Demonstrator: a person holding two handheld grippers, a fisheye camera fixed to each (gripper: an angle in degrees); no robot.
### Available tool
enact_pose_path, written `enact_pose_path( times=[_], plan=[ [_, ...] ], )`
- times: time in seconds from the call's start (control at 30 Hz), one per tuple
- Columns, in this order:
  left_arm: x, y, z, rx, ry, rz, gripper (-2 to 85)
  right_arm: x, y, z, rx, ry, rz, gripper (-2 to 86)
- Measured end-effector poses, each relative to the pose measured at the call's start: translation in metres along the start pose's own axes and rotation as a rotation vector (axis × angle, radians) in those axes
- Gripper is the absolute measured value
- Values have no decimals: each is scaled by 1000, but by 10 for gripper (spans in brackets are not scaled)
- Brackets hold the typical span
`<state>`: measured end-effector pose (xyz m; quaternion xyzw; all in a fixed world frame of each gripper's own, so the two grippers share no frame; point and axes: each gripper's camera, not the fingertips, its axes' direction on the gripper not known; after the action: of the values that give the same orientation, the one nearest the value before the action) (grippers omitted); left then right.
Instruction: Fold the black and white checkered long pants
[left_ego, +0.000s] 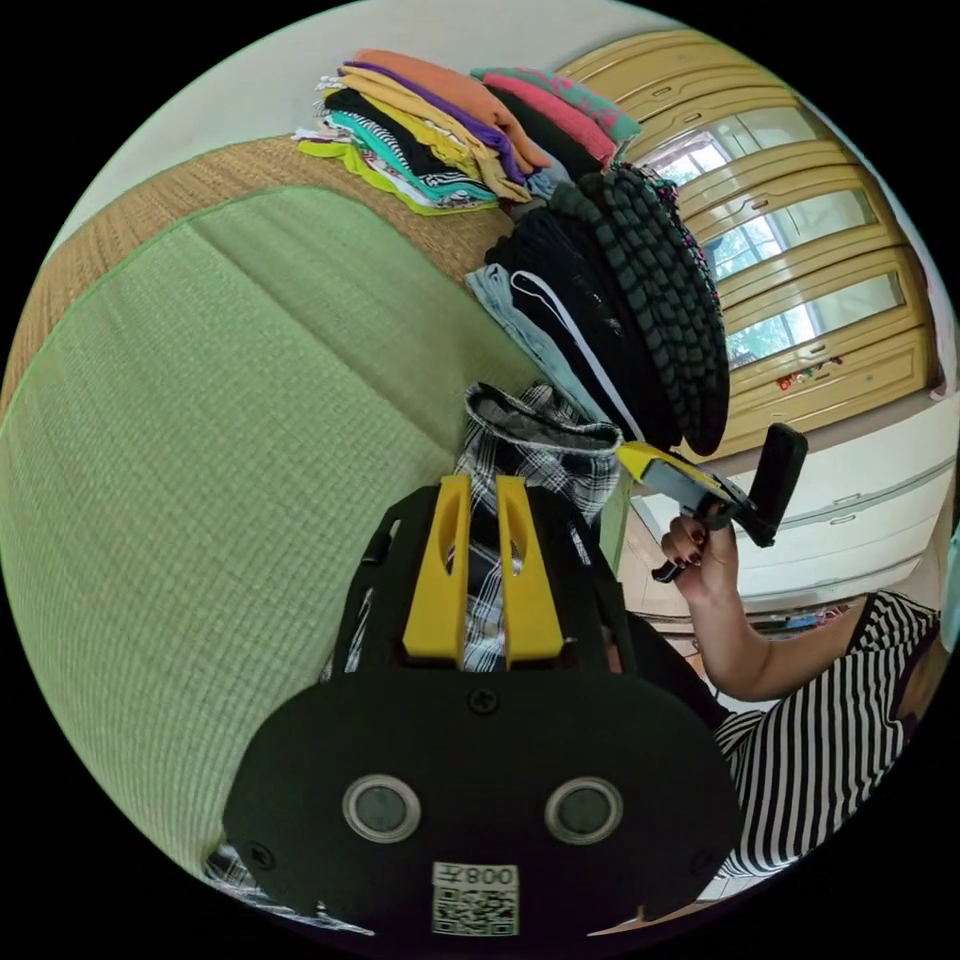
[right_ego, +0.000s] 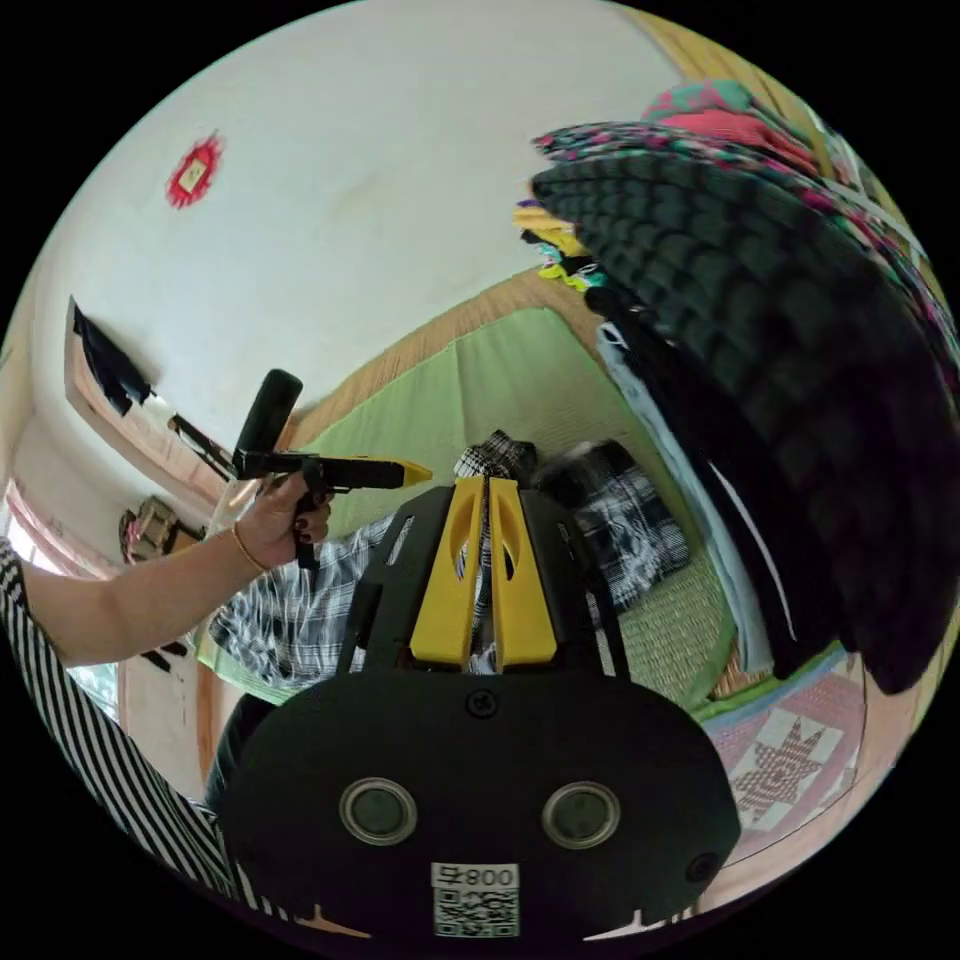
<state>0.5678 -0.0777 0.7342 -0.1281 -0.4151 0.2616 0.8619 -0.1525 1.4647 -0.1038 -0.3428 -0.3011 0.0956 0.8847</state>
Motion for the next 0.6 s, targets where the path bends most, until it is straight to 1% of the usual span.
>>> enact_pose_path(
  times=[0.07,0.17,0.33,0.47,0.6],
  plan=[
    [13,-20,6,-28,-12,34,59,30,16,-17,27,4,80,4],
    [27,-43,17,-74,-38,73,65,58,33,-22,18,16,140,3],
    [46,-75,30,-100,-64,110,66,83,51,-24,12,-7,174,2],
    [57,-96,36,-106,-64,125,37,103,61,-25,5,-57,197,2],
    [62,-105,38,-107,-27,133,11,114,68,-29,3,-77,199,2]
  ],
)
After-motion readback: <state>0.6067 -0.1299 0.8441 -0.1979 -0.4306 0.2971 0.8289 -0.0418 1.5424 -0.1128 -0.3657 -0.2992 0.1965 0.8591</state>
